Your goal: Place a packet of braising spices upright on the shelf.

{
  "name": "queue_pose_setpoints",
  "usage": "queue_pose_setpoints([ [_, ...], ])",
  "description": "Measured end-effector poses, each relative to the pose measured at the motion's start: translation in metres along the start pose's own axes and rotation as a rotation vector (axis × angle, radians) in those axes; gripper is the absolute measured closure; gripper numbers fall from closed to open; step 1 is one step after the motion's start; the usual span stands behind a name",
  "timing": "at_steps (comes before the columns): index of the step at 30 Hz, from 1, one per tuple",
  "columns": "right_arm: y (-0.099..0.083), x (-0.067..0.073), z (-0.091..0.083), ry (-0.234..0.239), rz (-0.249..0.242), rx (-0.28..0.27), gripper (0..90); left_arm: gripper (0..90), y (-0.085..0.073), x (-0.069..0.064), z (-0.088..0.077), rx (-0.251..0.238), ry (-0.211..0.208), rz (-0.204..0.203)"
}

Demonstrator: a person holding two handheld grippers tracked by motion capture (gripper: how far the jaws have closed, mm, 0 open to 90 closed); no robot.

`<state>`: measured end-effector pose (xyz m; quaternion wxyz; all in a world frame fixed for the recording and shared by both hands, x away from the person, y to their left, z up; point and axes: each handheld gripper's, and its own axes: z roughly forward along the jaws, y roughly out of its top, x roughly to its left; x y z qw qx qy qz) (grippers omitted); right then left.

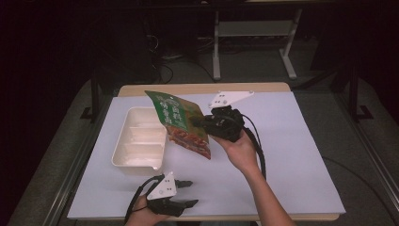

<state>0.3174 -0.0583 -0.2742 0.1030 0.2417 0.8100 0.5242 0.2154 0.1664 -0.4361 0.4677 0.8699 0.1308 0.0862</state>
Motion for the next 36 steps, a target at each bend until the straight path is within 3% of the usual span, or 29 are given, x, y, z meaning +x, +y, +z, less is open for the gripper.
queue_pose_setpoints([
  [36,0.034,0.034,0.075,0.133,-0.036,-0.04,89.7,38.8,-0.002,0.001,-0.001,-0.021,-0.028,0.007],
])
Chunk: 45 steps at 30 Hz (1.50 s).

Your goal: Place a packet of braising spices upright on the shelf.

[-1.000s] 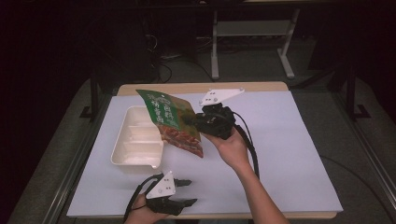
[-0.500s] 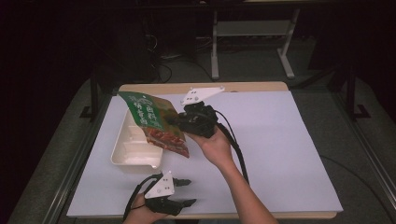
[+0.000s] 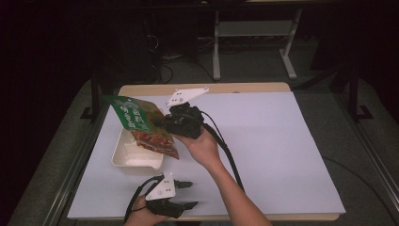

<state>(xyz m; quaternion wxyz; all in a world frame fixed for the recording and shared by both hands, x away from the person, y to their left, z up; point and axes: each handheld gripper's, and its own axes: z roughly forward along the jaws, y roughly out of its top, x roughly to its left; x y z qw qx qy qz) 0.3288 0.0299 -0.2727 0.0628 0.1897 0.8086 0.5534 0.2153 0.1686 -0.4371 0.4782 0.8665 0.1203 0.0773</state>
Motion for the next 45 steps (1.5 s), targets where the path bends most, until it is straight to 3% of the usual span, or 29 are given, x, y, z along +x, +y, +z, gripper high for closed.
queue_pose_setpoints([
  [12,-0.001,0.003,0.031,0.048,-0.007,0.026,89.7,38.8,0.0,0.0,-0.001,-0.002,-0.002,0.003],
  [21,-0.005,-0.002,0.057,0.097,0.018,0.056,89.7,38.5,-0.001,-0.001,-0.001,0.005,0.008,-0.003],
  [24,-0.006,-0.006,0.066,0.107,0.038,0.072,89.7,38.6,-0.001,-0.001,-0.001,-0.014,0.012,-0.014],
  [28,-0.01,-0.011,0.073,0.094,0.042,0.086,89.7,38.6,-0.001,0.0,-0.002,-0.01,0.014,-0.008],
  [32,-0.014,-0.021,0.076,0.093,0.112,0.065,89.7,38.5,-0.001,0.001,-0.002,0.0,0.02,0.004],
  [35,-0.018,-0.025,0.077,0.067,0.13,0.068,89.7,38.5,-0.001,0.002,-0.003,0.011,0.025,0.018],
  [45,-0.035,-0.032,0.078,0.055,0.167,0.039,89.5,38.6,-0.002,0.0,-0.001,0.002,0.022,-0.002],
])
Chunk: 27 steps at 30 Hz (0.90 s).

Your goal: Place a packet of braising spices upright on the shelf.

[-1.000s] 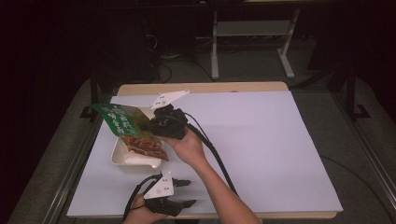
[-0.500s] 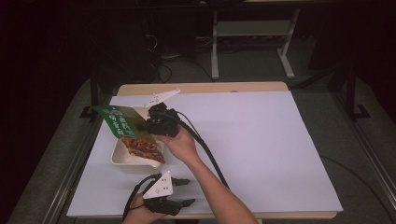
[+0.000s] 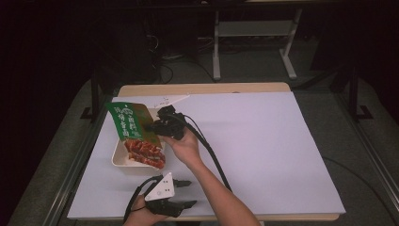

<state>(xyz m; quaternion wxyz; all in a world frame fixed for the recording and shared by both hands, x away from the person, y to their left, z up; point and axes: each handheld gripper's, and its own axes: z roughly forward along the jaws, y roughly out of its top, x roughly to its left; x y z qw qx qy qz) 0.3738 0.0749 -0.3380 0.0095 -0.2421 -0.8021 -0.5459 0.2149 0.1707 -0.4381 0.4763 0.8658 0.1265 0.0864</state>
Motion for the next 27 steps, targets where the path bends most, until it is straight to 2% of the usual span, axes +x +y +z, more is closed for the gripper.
queue_pose_setpoints([
  [11,-0.008,0.0,-0.004,-0.005,-0.006,-0.017,88.9,38.5,0.0,0.0,0.0,0.002,0.001,-0.001],
  [18,-0.011,0.0,-0.006,-0.02,-0.02,-0.005,88.8,38.1,-0.001,-0.001,0.001,0.007,-0.003,0.001],
  [27,-0.015,-0.002,-0.008,-0.009,-0.02,0.004,88.9,38.0,-0.001,0.0,0.002,0.009,-0.003,0.004],
])
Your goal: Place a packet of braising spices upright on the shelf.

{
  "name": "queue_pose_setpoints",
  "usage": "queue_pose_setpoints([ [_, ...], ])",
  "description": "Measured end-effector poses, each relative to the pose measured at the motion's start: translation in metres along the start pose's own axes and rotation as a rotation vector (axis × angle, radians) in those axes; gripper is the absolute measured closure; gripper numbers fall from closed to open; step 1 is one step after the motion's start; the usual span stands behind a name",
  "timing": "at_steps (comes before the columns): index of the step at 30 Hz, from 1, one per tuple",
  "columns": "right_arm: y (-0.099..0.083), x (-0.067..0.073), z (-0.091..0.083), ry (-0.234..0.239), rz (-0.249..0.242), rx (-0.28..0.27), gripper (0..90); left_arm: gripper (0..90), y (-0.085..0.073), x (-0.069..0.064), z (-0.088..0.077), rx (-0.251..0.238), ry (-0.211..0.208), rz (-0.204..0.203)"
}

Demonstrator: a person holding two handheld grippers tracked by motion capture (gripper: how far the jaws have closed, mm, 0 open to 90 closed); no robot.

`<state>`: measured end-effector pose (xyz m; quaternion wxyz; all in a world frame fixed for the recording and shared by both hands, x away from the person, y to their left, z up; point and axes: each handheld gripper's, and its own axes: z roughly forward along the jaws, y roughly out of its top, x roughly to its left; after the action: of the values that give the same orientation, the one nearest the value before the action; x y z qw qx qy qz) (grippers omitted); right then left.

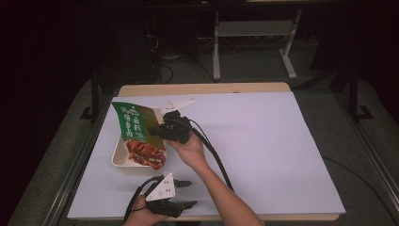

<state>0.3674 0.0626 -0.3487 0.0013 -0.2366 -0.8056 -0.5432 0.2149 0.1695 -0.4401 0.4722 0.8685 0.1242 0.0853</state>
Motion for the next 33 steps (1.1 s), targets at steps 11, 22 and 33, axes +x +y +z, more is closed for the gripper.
queue_pose_setpoints([
  [11,-0.0058,-0.0009,-0.0019,0.037,-0.003,0.015,88.5,38.1,-0.0001,-0.0002,0.0004,0.0,0.0,-0.001],
  [22,-0.0076,0.0019,-0.0018,0.07,-0.007,0.007,88.4,38.0,0.0001,0.001,-0.0004,-0.002,0.005,0.009],
  [33,-0.0089,-0.0021,-0.0012,0.042,0.0,0.013,88.2,37.9,-0.0002,0.0002,-0.0001,0.002,0.003,0.002],
])
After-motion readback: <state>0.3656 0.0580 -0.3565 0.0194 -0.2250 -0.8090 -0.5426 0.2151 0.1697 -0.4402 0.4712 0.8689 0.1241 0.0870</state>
